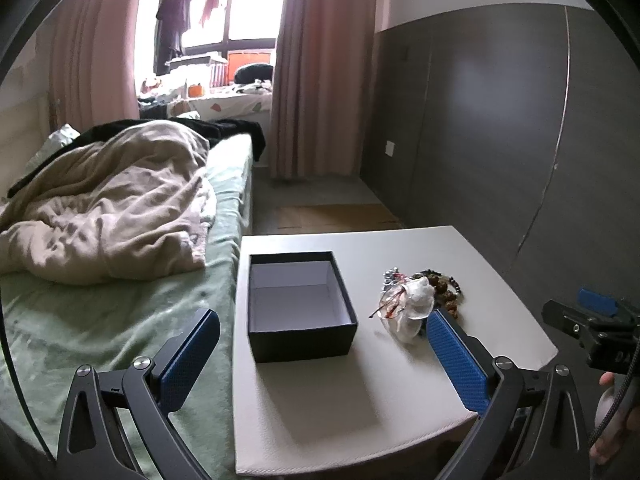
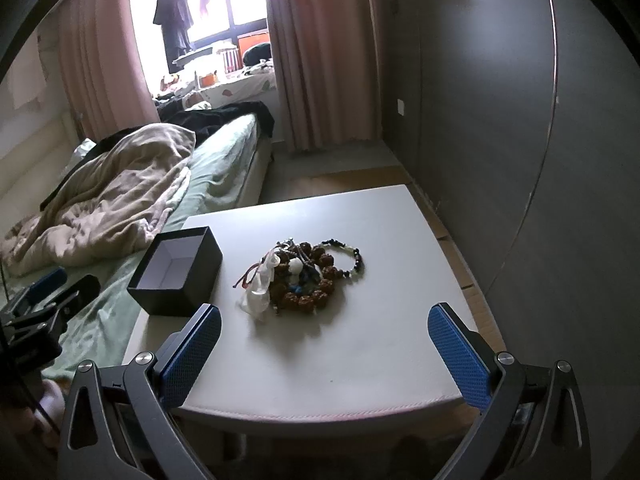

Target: Organize jewelry

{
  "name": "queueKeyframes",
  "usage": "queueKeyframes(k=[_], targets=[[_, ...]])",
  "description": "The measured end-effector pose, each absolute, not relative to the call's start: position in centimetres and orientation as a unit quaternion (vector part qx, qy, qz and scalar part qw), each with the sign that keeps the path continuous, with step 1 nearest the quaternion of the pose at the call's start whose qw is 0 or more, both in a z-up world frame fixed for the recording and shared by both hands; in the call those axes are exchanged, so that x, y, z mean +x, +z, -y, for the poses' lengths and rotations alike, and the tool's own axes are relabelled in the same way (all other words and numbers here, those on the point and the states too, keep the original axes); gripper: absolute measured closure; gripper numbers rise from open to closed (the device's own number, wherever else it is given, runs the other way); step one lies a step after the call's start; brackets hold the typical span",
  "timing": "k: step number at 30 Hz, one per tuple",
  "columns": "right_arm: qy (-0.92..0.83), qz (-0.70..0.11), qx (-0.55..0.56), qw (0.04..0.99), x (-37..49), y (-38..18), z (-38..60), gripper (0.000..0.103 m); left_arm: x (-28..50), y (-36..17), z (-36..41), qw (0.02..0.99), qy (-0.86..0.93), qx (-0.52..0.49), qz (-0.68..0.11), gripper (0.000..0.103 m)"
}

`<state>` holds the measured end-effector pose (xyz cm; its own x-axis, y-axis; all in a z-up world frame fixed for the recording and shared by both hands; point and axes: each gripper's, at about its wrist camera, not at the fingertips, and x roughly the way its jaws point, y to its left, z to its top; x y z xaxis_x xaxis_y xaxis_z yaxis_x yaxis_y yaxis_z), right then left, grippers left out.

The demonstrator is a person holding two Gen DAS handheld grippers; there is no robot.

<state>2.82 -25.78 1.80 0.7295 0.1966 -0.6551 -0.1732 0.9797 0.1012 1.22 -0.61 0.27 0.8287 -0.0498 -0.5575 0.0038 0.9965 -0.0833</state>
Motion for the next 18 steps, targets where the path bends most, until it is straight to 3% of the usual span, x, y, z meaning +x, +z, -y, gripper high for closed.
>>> queueKeyframes(k=[14,18], targets=[[0.078,-0.382,0.106,0.915,7.0,1.7,30.4,0.000,5.9,0.7,3.2,0.948,-0.067,-0.031,-0.308,0.000],[0.061,-0.385,0.122,0.913,8.0,1.4,31.8,0.002,7.4,-0.2,4.5,0.940,-0.088,-0.029,-0.327,0.013]])
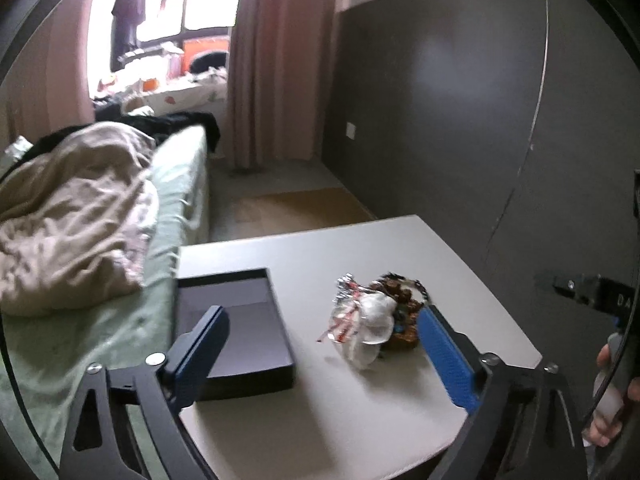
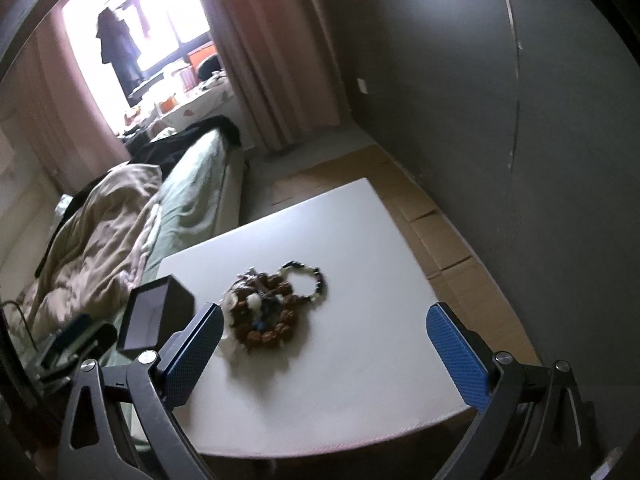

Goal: Organize jewelry
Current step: 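Close the left tool on the white tissue while the right tool reaches toward the jewelry pile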

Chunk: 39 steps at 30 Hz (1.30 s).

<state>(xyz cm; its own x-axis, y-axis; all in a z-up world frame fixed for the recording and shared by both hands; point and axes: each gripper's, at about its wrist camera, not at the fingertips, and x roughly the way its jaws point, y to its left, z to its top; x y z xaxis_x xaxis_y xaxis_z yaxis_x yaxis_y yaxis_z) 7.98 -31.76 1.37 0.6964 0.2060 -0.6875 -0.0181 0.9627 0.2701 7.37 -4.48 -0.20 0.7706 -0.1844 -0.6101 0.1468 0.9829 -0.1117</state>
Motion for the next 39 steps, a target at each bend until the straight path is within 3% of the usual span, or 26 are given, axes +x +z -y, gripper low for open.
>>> queueKeyframes(k=[3,5,10,17,23,27,39], targets=[[0.062,-0.399,0.155,0.902,8.9,0.7,32.9,0.008,8.4,-1.1,5.7,0.933,-0.106,-0.031,-0.343,0.024],[0.062,-0.404,0.168,0.897,9.4,0.4,33.4,0.018,9.1,-1.8,6.8,0.927,-0.118,-0.024,-0.355,0.030],[0.056,-0.415,0.193,0.887,10.3,-0.2,34.6,0.019,10.4,-3.3,9.1,0.916,-0.141,-0.004,-0.376,0.045],[0.055,-0.422,0.217,0.878,11.4,-0.8,35.4,0.019,12.5,-5.1,10.9,0.906,-0.145,0.014,-0.397,0.052],[0.060,-0.428,0.228,0.873,12.5,-1.2,35.6,0.019,14.1,-6.8,12.0,0.900,-0.130,0.031,-0.415,0.070],[0.061,-0.431,0.230,0.870,13.1,-1.4,35.5,0.019,15.0,-7.3,12.1,0.899,-0.118,0.041,-0.419,0.101],[0.114,-0.447,0.233,0.856,14.8,-1.5,32.5,0.027,15.1,-3.2,7.6,0.909,-0.142,-0.062,-0.387,0.103]])
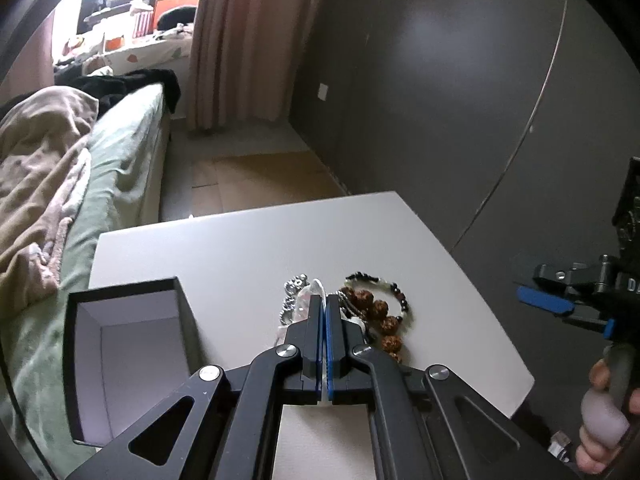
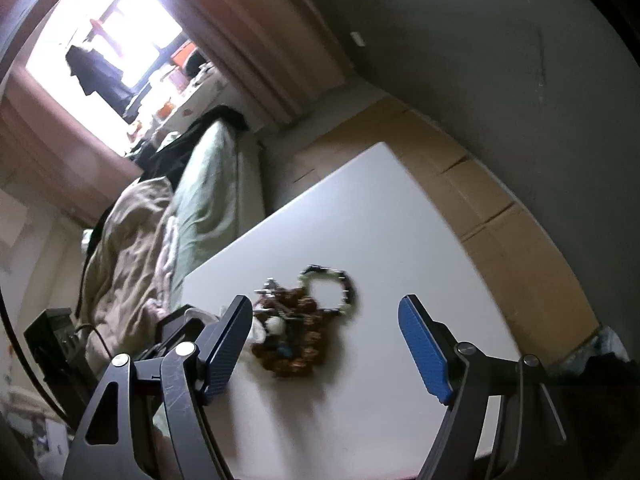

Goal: Organize jewelry
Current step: 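Close the left tool on the white tissue while the right tool reaches toward the jewelry pile, then lift the tissue toward the black box with the left tool while the right tool grasps the silver chain pendant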

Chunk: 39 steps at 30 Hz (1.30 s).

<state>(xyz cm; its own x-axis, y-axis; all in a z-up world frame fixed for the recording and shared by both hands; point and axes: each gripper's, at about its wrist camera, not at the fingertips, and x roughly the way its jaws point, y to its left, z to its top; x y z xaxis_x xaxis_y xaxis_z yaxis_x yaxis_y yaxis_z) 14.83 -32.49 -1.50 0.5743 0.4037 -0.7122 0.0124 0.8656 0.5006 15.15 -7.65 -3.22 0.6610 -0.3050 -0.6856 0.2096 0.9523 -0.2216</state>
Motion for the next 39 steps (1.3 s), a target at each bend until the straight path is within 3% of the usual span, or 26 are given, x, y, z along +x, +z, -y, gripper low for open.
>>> queueKeyframes(k=[16,20,33,37,38,39], targets=[[0.181,-0.513,0.141,0.827,23.2,-2.5,21.8,0.027,15.2,0.3,0.4,0.923,-0.124,-0.149,-0.333,0.103],[0.186,-0.534,0.130,0.814,24.3,-4.8,20.6,0.044,15.3,0.7,-1.5,0.924,-0.113,-0.167,-0.324,0.103],[0.140,-0.571,0.018,0.809,26.1,-9.6,15.9,0.055,14.9,0.8,-4.3,0.925,-0.096,-0.186,-0.318,0.103],[0.121,-0.567,-0.025,0.814,25.9,-9.8,15.6,0.071,14.3,0.9,-4.5,0.925,-0.091,-0.184,-0.319,0.103],[0.125,-0.566,-0.025,0.814,25.8,-9.7,15.7,0.085,14.2,1.0,-4.5,0.926,-0.090,-0.183,-0.318,0.103],[0.141,-0.570,-0.006,0.810,25.9,-9.7,16.1,0.087,14.0,1.1,-4.6,0.927,-0.089,-0.180,-0.318,0.103]])
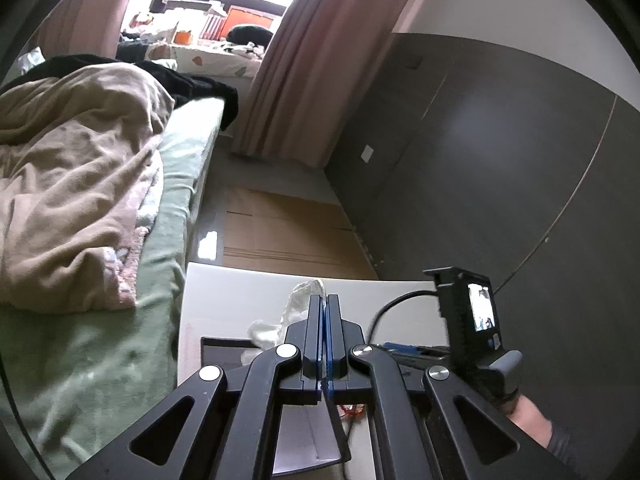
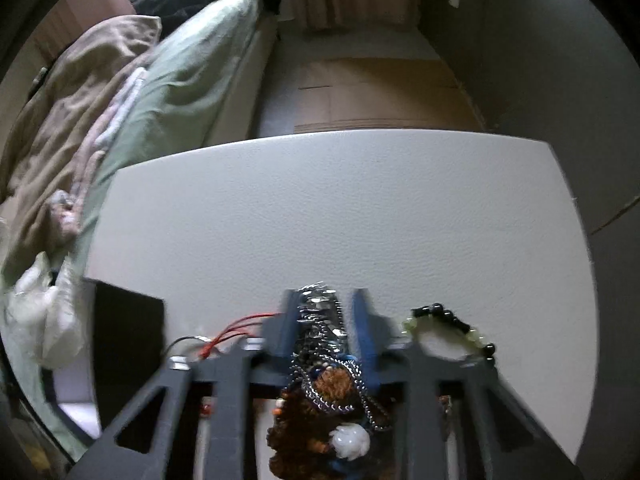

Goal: Organize jewelry
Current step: 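Lift the tissue toward the black box with the left tool while the right tool grasps the silver chain pendant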

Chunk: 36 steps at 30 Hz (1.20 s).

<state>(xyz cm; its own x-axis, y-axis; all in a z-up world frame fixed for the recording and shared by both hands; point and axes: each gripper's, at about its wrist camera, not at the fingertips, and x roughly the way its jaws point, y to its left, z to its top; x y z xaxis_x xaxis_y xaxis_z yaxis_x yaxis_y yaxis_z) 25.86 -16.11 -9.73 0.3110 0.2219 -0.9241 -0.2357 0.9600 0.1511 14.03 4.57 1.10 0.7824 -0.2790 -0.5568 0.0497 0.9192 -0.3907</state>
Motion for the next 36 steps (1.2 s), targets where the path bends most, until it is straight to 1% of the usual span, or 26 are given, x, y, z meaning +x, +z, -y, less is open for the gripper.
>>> queueKeyframes(k=[5,15,20,26,36], targets=[[0.167,-0.555,0.039,0.814,25.3,-8.4,17.8,0.087,13.2,1.5,-4.5,0.929,-0.087,-0.174,-0.314,0.103],[0.220,-0.447,0.109,0.860,21.8,-0.1,20.2,0.087,11.7,2.7,-5.0,0.933,-0.089,-0.177,-0.299,0.103],[0.235,-0.398,0.112,0.880,19.8,4.9,19.9,0.087,10.7,4.0,-5.8,0.937,-0.092,-0.190,-0.279,0.103],[0.249,-0.342,0.090,0.901,17.2,11.7,18.1,0.087,10.0,4.7,-7.2,0.939,-0.093,-0.201,-0.262,0.103],[0.272,-0.273,0.061,0.921,14.3,20.1,14.4,0.087,9.8,4.9,-8.9,0.938,-0.097,-0.214,-0.257,0.103]])
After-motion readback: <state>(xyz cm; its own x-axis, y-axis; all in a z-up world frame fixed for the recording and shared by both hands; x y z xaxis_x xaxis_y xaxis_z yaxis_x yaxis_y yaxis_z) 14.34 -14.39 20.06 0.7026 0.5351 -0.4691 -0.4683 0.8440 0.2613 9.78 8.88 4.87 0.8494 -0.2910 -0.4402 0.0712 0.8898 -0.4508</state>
